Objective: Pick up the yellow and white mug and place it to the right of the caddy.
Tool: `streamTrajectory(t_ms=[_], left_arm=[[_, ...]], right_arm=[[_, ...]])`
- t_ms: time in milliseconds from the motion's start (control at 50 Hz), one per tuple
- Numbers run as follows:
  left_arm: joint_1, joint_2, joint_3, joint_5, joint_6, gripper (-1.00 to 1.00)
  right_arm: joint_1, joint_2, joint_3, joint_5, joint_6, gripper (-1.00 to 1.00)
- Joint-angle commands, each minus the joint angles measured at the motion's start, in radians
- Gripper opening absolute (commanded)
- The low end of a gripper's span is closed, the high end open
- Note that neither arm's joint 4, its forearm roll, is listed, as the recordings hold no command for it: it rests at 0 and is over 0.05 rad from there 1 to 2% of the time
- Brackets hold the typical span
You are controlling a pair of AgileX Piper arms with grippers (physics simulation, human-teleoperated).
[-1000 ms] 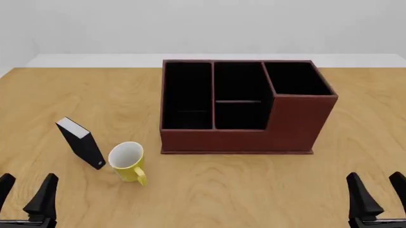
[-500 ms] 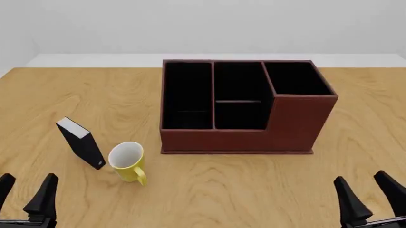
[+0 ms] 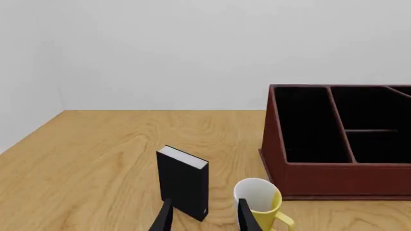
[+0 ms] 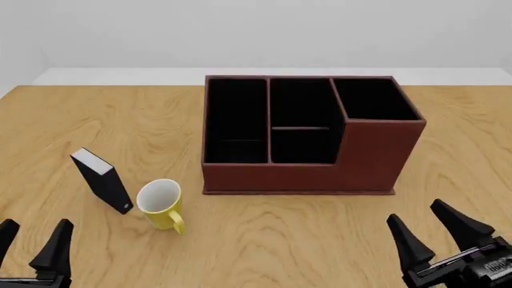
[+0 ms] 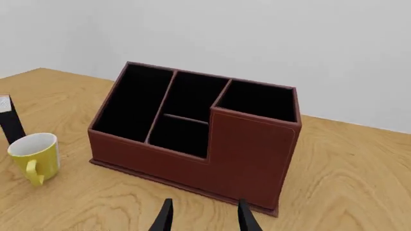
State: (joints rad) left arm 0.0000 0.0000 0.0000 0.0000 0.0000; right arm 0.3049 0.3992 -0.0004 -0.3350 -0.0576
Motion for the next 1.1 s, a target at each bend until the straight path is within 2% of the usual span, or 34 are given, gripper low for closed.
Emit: streamTrajectory(t_ms=[20,240,640,700,880,1100], left_arm=[[0.000,0.000,0.000,0.000,0.000,1.00],[0.000,0.000,0.000,0.000,0.000,1.00],[0.000,0.000,0.000,0.000,0.000,1.00],[0.000,0.000,0.000,0.000,0.000,1.00],[0.000,0.000,0.000,0.000,0.000,1.00],[0.000,0.000,0.000,0.000,0.000,1.00]], right_arm=[[0.077,0.196,0.000,-0.180,-0.002,1.00],[0.167,0.370,-0.003,-0.329,-0.033,1.00],[0.286,0.541,-0.035,-0.451,-0.054,1.00],[0.297,0.573,-0.031,-0.491,-0.076,1.00],[0.332,0.737,-0.032,-0.638,-0.066,1.00],[0.364,0.879,-0.061,-0.741,-0.061,1.00]])
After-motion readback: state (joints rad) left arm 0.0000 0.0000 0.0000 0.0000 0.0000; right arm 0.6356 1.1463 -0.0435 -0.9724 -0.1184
